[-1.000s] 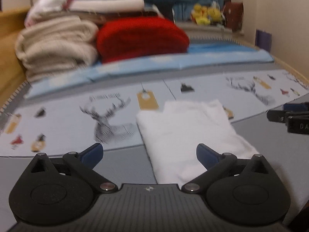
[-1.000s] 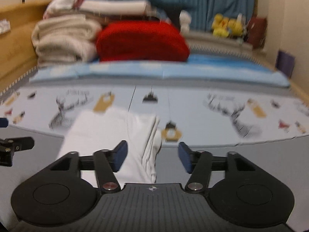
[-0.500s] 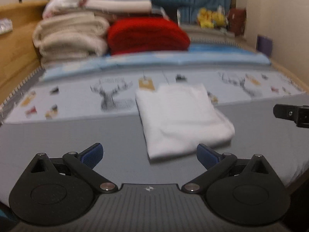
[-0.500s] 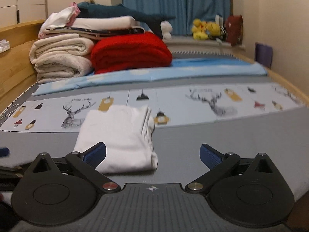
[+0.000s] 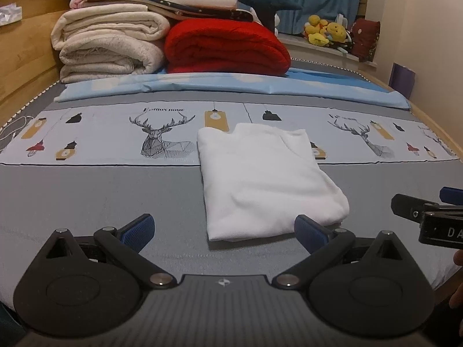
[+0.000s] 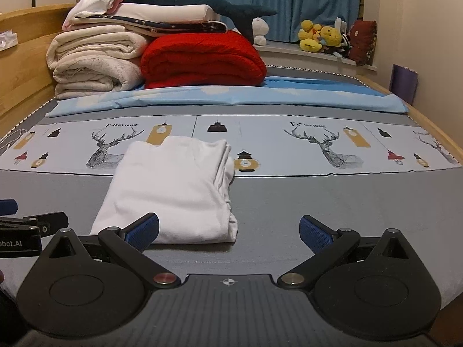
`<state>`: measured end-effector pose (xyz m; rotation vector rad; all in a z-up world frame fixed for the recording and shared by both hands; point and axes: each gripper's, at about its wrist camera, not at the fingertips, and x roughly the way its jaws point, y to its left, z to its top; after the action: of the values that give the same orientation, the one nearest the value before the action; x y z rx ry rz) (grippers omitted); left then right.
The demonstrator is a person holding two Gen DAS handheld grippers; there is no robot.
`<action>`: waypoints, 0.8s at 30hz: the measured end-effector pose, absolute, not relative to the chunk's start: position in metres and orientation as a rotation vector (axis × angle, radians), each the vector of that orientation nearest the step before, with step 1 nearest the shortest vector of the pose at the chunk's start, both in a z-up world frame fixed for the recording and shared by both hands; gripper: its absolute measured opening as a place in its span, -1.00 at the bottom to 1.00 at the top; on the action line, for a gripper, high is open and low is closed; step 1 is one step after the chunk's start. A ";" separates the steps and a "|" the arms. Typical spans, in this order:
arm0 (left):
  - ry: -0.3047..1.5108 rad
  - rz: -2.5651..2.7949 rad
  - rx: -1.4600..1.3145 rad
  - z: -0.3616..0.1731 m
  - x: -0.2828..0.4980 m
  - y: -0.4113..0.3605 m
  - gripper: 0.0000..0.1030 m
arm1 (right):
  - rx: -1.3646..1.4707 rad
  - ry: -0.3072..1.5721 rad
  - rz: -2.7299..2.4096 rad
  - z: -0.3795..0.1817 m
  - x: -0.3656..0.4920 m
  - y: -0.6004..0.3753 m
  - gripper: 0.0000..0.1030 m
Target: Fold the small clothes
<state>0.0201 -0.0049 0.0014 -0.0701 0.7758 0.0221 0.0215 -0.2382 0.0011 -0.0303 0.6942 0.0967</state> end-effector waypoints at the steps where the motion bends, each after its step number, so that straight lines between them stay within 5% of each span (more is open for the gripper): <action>1: 0.775 0.022 -0.069 0.001 0.020 -0.004 0.99 | -0.036 0.693 0.099 0.001 0.022 -0.237 0.98; 24: 0.783 0.063 -0.099 -0.002 0.028 -0.001 0.99 | -0.065 0.678 0.094 0.001 0.025 -0.233 0.98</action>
<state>0.0277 -0.0014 -0.0016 -0.0994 0.7828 0.0630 0.0248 -0.2332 0.0007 -0.0654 0.6784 0.0940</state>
